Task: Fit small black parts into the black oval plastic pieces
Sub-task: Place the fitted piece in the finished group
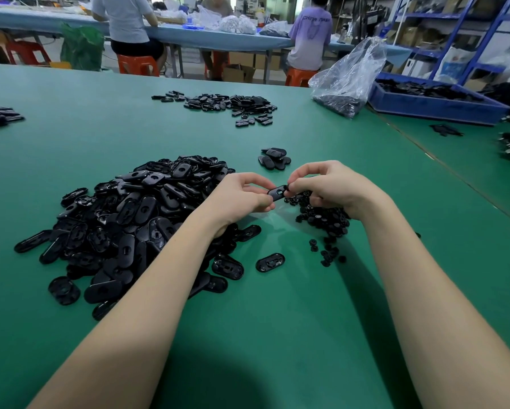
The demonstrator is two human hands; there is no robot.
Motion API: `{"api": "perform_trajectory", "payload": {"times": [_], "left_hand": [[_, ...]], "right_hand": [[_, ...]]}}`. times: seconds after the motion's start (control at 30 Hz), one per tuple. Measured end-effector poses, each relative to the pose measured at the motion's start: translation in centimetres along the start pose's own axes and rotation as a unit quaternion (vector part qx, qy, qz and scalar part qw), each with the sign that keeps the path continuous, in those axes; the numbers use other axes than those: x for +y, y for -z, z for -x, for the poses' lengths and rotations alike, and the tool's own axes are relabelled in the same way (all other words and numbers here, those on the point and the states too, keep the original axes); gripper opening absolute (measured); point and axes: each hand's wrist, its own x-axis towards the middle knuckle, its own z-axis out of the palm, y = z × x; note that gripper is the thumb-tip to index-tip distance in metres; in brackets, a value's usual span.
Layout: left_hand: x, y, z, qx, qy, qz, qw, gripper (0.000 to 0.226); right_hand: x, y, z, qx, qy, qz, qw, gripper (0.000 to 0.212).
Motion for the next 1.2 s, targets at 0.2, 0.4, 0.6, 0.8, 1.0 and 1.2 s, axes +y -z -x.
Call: {"api": "perform_trajectory", "payload": {"times": [0.2,0.4,0.6,0.8,1.0,1.2], "left_hand": [[-0.1,-0.1,-0.1,0.002,-0.002,-0.004,1.000,0.020],[-0.1,-0.1,0.0,0.004,-0.001,-0.013,1.000,0.020],[-0.1,-0.3,0.0,0.006,-0.002,-0.019,1.000,0.021],[0.0,-0.4,0.0,0.005,0.000,-0.013,1.000,0.022],[0.0,-0.6,-0.1,0.006,-0.005,-0.021,1.000,0.021],[0.0,-0.5,-0.1,0.010,-0.004,-0.037,0.999,0.018]], "right_hand": [[0.0,-0.1,0.0,-0.004,0.005,0.020,1.000,0.007],[0.1,-0.1,-0.2,0.009,0.021,0.044,0.999,0.010],[0.2,-0.5,-0.3,0.012,0.020,0.060,0.998,0.009],[0.4,-0.7,-0.5,0.021,0.020,0.082,0.996,0.006],[0.5,-0.8,-0.7,0.026,0.031,0.101,0.994,0.004],[0.4,-1.1,-0.7,0.036,0.029,0.102,0.994,0.005]]}}
